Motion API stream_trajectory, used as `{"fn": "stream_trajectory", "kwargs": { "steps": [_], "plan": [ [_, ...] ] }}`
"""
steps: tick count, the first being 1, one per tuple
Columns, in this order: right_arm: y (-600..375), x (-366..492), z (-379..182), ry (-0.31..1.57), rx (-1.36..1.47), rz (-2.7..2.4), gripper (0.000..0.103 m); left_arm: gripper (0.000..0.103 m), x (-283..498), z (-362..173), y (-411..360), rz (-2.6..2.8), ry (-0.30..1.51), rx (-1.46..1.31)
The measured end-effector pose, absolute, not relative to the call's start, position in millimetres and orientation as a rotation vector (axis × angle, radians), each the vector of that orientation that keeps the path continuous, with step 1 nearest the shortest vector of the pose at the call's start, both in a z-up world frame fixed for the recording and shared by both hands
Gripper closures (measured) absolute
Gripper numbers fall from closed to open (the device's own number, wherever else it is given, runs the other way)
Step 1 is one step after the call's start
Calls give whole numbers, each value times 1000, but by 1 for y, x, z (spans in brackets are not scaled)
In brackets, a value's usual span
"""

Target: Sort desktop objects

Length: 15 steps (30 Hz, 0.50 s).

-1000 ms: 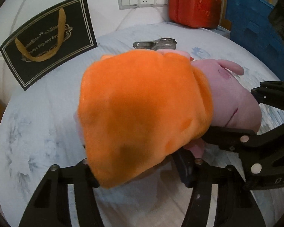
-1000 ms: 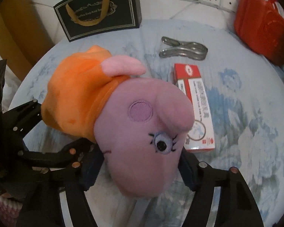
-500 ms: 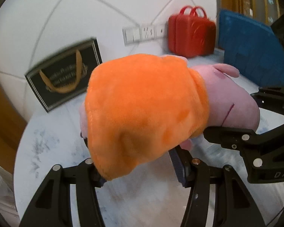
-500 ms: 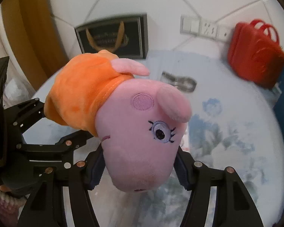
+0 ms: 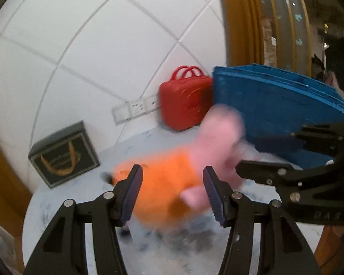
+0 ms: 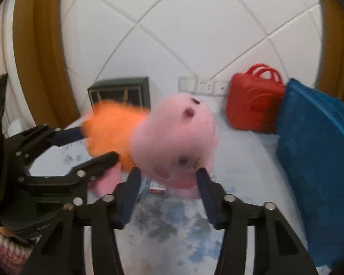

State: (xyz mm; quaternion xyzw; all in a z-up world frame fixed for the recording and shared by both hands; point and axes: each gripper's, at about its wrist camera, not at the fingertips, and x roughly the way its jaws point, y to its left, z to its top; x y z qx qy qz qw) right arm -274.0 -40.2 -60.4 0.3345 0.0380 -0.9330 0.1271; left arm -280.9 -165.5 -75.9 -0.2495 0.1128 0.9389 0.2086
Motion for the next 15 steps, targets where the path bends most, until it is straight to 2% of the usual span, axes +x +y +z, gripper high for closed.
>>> {"fn": "stream_trajectory", "kwargs": {
  "steps": [3, 5, 11, 15],
  "plan": [
    [-4, -271, -62, 121, 1028, -2722, 60, 45, -283, -80, -143, 2626, 257, -761],
    [16, -276, -78, 114, 1105, -2696, 59, 30, -286, -98, -137, 2634, 197, -863],
    [61, -291, -166, 19, 1372, -2554, 49, 29, -292, -184, -125, 2594, 71, -1244],
    [79, -302, -200, -43, 1437, -2486, 30, 29, -289, -211, -112, 2563, 35, -1326]
  ]
}}
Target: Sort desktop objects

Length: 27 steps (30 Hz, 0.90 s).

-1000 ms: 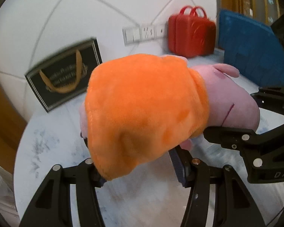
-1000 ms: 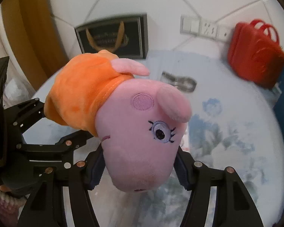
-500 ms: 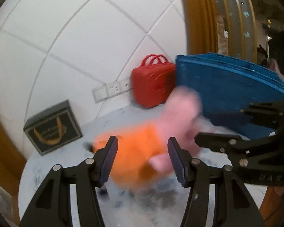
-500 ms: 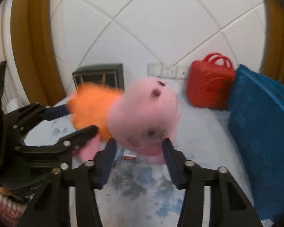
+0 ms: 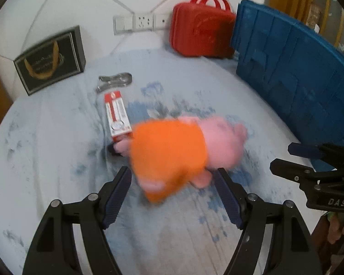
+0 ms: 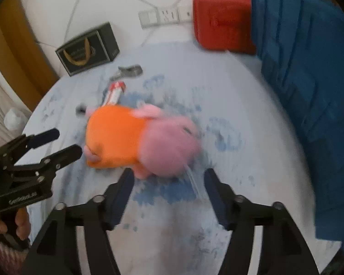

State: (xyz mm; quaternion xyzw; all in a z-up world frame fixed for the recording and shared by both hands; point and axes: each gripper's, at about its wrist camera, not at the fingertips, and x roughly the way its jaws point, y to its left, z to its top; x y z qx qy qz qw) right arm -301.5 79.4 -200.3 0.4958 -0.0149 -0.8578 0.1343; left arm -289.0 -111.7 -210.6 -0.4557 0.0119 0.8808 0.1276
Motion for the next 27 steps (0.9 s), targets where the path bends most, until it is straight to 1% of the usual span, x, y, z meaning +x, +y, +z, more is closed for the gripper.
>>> {"fn": "stream_trajectory", "kwargs": {
  "steps": [1, 3, 5, 7, 9, 12, 13, 14, 17, 19, 21, 22, 26, 27],
  "plan": [
    [82, -303, -203, -61, 1439, -2477, 24, 29, -292, -212, -107, 2564, 51, -1337],
    [88, -306, -207, -100, 1431, -2469, 16, 29, -296, -211, -103, 2564, 73, -1343],
    [91, -311, -206, -130, 1424, -2468, 13, 28, -304, -210, -104, 2566, 81, -1352],
    [91, -321, -208, -171, 1414, -2458, 6, 25, -312, -217, -105, 2554, 78, -1384],
    [87, -334, -211, -202, 1411, -2428, 0, 25, -326, -233, -105, 2514, 95, -1433],
    [74, -355, -226, -185, 1440, -2386, 0, 25, -340, -259, -101, 2456, 136, -1512],
    [69, -363, -233, -174, 1458, -2374, 0, 22, -343, -266, -100, 2448, 139, -1524],
    [66, -369, -240, -168, 1472, -2360, 0, 15, -346, -272, -100, 2445, 136, -1528],
    [56, -387, -266, -164, 1529, -2306, 0, 10, -351, -278, -99, 2442, 113, -1502],
    [52, -396, -280, -157, 1546, -2286, 1, 10, -354, -283, -96, 2448, 157, -1500],
    [52, -399, -285, -158, 1511, -2278, 1, 9, -358, -287, -96, 2426, 141, -1478],
    [51, -399, -285, -153, 1497, -2272, 7, 10, -359, -289, -95, 2430, 145, -1469],
    [47, -398, -278, -126, 1487, -2285, 15, 22, -355, -285, -92, 2457, 168, -1411],
    [49, -397, -276, -130, 1483, -2285, 17, 23, -354, -283, -92, 2460, 168, -1407]
  ]
}}
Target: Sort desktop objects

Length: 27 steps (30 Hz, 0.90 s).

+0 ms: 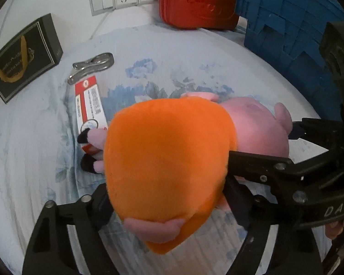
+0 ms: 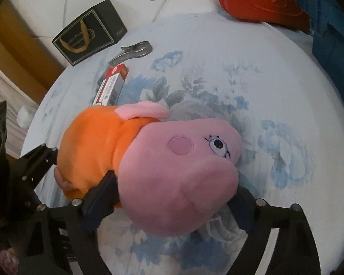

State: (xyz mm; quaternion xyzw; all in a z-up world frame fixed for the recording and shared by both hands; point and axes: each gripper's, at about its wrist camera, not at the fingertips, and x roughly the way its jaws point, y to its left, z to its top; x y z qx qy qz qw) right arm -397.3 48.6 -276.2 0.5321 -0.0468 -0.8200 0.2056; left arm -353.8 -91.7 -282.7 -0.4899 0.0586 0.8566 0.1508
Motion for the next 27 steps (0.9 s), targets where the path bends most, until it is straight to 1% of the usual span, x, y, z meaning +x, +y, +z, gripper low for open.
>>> {"fn": "stream_trajectory", "kwargs": {
  "steps": [2, 5, 9, 18, 23, 27],
  "plan": [
    [50, -395, -272, -132, 1478, -2288, 19, 25, -352, -277, -91, 2471, 175, -1395],
    [48, -389, -258, -110, 1444, -2309, 20, 25, -348, -264, -90, 2498, 175, -1364],
    [52, -380, -227, -91, 1370, -2348, 21, 25, -337, -230, -85, 2548, 182, -1271],
    [95, -332, -103, -47, 1082, -2538, 21, 25, -297, -112, -49, 2635, 218, -938],
    [139, -296, -40, -40, 949, -2659, 21, 25, -269, -53, -7, 2630, 230, -755],
    [188, -259, 9, -35, 852, -2785, 21, 25, -244, -9, 44, 2585, 247, -609]
  ]
}}
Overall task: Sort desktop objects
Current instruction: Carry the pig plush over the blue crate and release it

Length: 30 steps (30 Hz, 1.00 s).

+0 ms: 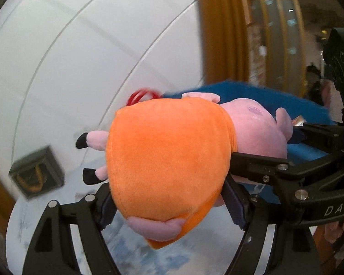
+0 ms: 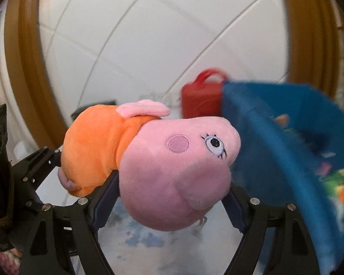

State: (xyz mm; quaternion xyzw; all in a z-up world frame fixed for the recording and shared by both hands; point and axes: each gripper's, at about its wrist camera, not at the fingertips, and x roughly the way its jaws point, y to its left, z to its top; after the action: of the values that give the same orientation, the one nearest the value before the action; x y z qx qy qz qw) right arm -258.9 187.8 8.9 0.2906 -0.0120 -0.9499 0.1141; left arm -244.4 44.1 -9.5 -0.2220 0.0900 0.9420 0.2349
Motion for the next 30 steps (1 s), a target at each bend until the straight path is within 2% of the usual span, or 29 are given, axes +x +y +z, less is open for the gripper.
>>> {"fn": "stream_trajectory", "kwargs": {
  "steps": [9, 18, 23, 30],
  "plan": [
    [333, -191, 64, -65, 776, -3025, 21, 24, -207, 44, 193, 2408, 294, -460],
    [450, -176, 49, -155, 923, -3090, 21, 24, -210, 34, 321, 2271, 377, -596],
    [489, -177, 38, -194, 995, -3074, 18, 18, -217, 17, 348, 2256, 426, -714],
    [517, -190, 23, -189, 1071, -3110, 12, 18, -206, 4, 359, 2284, 473, -769]
  ]
}}
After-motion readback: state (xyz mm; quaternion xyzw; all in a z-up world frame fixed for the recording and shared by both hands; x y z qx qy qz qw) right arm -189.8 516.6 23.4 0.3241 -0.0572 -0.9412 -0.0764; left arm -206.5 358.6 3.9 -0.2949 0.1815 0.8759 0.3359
